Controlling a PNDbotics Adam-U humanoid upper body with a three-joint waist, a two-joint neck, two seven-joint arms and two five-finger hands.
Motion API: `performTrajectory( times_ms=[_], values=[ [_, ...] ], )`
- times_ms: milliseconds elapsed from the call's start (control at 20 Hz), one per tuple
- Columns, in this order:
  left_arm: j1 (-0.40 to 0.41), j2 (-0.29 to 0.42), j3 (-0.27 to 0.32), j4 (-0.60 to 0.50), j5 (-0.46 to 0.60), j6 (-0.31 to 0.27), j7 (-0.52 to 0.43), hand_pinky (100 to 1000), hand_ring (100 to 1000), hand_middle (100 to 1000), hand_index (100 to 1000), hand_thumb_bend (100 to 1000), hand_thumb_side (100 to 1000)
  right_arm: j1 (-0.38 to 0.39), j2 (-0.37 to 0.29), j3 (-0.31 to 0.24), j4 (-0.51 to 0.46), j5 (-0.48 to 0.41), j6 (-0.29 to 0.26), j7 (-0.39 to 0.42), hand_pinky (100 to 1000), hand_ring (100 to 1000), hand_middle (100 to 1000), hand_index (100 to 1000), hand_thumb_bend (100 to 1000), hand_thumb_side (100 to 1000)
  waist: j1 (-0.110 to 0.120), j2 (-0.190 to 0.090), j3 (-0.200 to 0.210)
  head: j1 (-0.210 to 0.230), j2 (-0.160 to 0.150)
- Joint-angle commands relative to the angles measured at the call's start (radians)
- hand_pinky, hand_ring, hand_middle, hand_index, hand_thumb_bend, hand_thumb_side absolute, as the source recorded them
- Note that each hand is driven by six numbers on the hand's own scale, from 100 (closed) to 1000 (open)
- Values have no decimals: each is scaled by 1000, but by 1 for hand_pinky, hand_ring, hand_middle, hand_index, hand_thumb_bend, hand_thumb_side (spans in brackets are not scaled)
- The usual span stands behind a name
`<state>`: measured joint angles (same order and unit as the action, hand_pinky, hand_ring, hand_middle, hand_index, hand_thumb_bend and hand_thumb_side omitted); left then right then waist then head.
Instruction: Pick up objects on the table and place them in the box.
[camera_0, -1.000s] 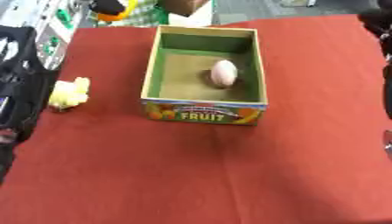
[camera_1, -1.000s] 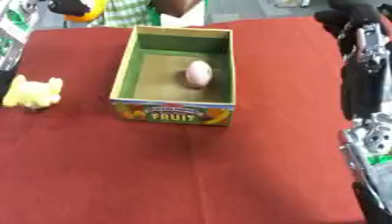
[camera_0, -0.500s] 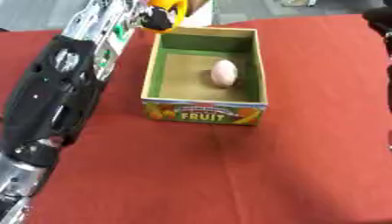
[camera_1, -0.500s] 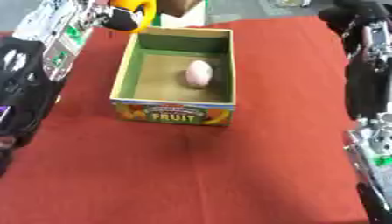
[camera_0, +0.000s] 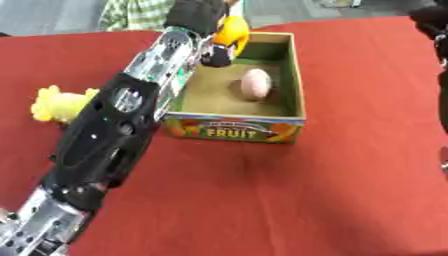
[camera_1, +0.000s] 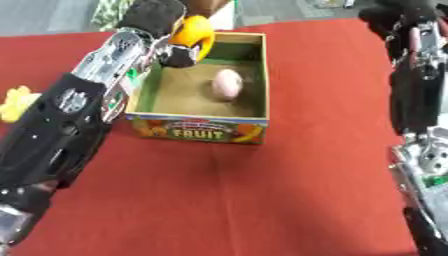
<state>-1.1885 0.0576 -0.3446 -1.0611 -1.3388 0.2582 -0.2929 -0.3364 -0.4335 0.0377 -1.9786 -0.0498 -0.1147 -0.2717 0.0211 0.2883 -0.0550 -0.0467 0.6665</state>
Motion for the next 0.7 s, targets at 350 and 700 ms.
performTrajectory(
  times_ms=[350,700],
  values=[
    [6,-24,-17,31,-13,-5,4,336,468,457,572,100,302,-16,-11,-4,-21,-8,-4,4,901,802,656,814,100,1000,-6,-16,-3,3,-18],
    [22,-36,-27,87,-76,-20,-87,486,622,624,776,100,135,-11,-9,-6,-21,-7,-8,2,902,802,657,815,100,1000,-6,-19,-6,6,-19]
  ],
)
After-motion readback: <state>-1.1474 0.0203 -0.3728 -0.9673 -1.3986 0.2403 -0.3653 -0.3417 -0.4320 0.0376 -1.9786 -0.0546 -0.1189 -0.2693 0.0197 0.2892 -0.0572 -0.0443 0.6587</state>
